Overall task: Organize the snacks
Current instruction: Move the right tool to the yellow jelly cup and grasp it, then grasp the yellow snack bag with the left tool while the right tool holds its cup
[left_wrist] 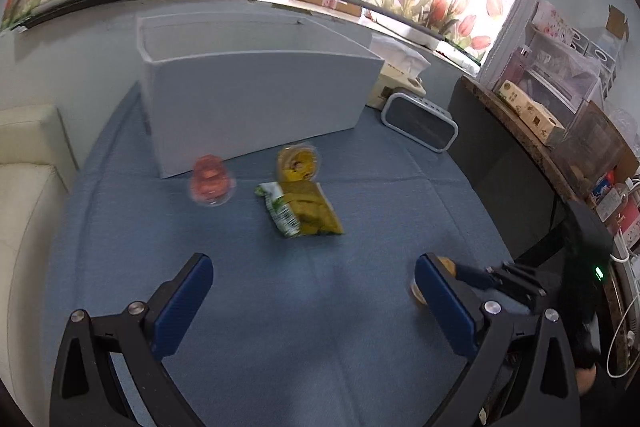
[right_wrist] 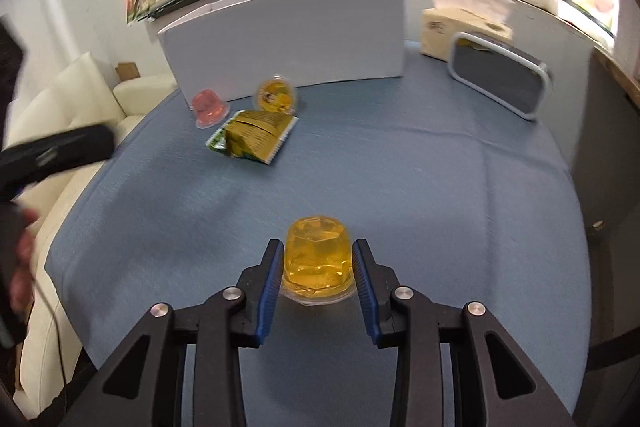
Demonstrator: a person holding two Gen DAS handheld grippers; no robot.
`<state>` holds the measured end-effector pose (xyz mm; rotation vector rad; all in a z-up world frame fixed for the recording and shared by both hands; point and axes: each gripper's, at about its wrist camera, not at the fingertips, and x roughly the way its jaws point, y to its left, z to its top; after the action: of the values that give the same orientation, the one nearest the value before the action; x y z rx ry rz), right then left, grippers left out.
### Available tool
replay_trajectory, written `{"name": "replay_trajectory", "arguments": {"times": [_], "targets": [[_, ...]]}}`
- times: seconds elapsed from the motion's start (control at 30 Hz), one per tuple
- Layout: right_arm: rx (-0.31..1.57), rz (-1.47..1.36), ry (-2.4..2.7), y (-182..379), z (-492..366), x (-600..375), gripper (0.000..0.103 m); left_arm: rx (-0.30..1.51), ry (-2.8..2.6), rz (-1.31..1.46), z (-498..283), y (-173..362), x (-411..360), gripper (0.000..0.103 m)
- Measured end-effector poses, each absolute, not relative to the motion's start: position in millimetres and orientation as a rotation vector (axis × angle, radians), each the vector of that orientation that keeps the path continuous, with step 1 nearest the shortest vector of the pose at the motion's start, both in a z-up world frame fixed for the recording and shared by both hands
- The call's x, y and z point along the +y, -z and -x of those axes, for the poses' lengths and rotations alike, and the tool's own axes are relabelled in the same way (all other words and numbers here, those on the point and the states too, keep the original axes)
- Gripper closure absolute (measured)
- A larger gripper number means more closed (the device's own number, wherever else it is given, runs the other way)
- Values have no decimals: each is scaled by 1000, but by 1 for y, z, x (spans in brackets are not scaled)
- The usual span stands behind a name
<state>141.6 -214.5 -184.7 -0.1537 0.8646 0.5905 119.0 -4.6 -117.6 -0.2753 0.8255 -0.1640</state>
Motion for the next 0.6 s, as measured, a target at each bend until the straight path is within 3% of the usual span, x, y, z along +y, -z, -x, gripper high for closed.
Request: {"name": "replay_trajectory", "arguments": {"times": [0.47, 0.6], "targets": [[850, 56, -577, 174, -124, -257, 65, 972, -33, 140, -214, 176, -56, 2], [835, 41, -592, 170, -124, -258, 65, 973, -83, 76, -220, 178, -63, 15]]}}
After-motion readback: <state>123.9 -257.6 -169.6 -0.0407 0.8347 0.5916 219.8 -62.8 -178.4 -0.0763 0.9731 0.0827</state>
